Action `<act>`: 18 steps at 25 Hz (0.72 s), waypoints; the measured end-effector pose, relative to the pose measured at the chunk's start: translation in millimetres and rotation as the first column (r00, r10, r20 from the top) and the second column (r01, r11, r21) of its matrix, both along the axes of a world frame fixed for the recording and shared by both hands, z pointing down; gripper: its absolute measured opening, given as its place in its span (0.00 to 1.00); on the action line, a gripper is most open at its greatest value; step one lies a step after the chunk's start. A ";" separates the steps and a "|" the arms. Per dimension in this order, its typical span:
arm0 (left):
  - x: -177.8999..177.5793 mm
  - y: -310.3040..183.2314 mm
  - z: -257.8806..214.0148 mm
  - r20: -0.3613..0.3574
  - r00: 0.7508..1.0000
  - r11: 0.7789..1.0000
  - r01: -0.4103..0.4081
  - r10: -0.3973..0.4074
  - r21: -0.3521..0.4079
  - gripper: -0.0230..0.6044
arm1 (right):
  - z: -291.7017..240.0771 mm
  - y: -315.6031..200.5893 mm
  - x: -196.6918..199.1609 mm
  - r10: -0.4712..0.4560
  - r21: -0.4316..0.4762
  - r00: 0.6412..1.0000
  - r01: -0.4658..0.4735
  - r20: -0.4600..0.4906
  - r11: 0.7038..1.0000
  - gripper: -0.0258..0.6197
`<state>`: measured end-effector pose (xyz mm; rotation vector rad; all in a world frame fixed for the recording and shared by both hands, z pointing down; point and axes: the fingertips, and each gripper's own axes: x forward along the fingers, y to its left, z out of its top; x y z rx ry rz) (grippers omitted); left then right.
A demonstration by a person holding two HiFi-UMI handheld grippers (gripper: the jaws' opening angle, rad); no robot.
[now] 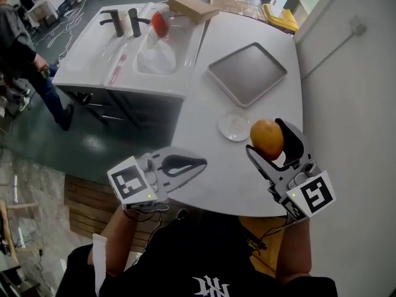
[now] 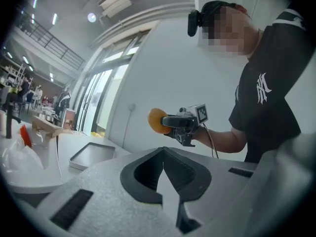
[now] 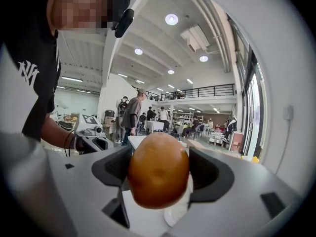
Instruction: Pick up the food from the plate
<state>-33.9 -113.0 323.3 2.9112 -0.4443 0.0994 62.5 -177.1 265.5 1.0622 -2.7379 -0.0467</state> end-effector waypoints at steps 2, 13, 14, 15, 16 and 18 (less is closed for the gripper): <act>-3.9 19.0 -12.0 0.002 1.000 0.999 -0.007 0.007 0.033 0.04 | -19.4 29.9 0.3 0.019 0.035 0.999 -0.020 0.030 0.999 0.59; -4.2 126.6 -74.1 -0.031 0.999 0.990 -0.011 0.015 0.141 0.05 | -39.3 184.9 28.2 0.085 0.005 0.970 -0.089 0.229 0.996 0.59; -4.4 134.4 -77.9 -0.025 1.000 0.989 -0.006 0.010 0.148 0.04 | -42.5 198.4 28.3 0.063 0.010 0.963 -0.068 0.263 0.998 0.59; -4.1 142.6 -82.6 -0.025 1.000 0.988 -0.004 0.008 0.157 0.04 | -46.7 211.4 28.7 0.037 0.026 0.956 -0.046 0.291 0.999 0.59; -2.9 150.1 -87.5 -0.029 1.000 0.986 -0.005 0.010 0.165 0.05 | -51.5 222.9 29.4 0.010 0.047 0.950 -0.026 0.312 0.999 0.59; 1.9 162.2 -94.0 -0.035 0.999 0.984 -0.012 0.018 0.176 0.05 | -62.4 240.2 30.5 -0.039 0.087 0.938 0.009 0.346 0.996 0.59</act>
